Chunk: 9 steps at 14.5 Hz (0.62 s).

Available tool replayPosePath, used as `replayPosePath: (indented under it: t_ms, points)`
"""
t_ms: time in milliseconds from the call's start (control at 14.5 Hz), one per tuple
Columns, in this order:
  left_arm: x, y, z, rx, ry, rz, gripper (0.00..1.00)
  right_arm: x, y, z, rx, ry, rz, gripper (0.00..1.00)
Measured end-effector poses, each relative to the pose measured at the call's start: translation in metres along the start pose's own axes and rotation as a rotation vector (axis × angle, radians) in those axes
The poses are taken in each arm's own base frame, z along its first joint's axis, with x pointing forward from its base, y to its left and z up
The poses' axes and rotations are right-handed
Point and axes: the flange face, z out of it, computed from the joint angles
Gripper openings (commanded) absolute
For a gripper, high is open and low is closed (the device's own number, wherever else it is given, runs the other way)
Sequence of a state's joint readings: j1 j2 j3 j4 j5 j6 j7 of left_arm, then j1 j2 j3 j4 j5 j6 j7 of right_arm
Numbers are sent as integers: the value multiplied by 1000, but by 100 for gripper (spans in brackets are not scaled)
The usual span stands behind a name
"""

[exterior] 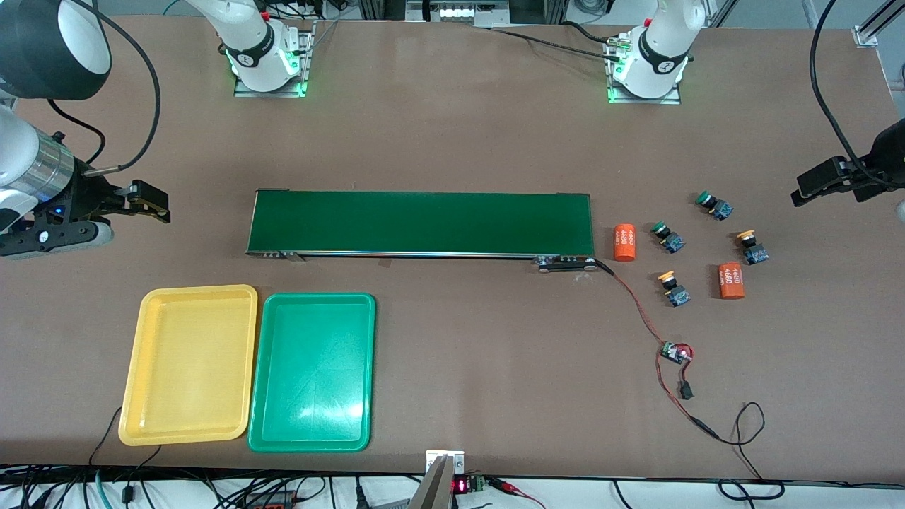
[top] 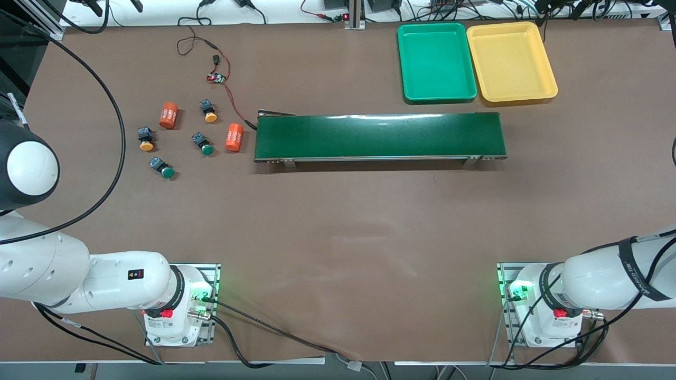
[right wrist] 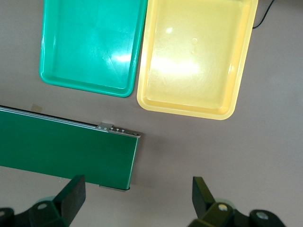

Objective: Sort buttons by color to trays

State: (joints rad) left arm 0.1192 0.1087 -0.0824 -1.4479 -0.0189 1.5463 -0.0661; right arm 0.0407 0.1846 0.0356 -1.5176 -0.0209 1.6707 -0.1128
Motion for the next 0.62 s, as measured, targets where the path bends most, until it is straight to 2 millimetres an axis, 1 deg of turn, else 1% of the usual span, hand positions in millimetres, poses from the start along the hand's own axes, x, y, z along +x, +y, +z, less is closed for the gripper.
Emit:
replayPosePath:
  t_ms: [482,619]
  points:
    - [1,1,2,-20,-3,-4,100,0,1,0,0,0,2,100]
    - [5,-1,11,-25,-18,-8,100,0,2,1,0,-1,5,100]
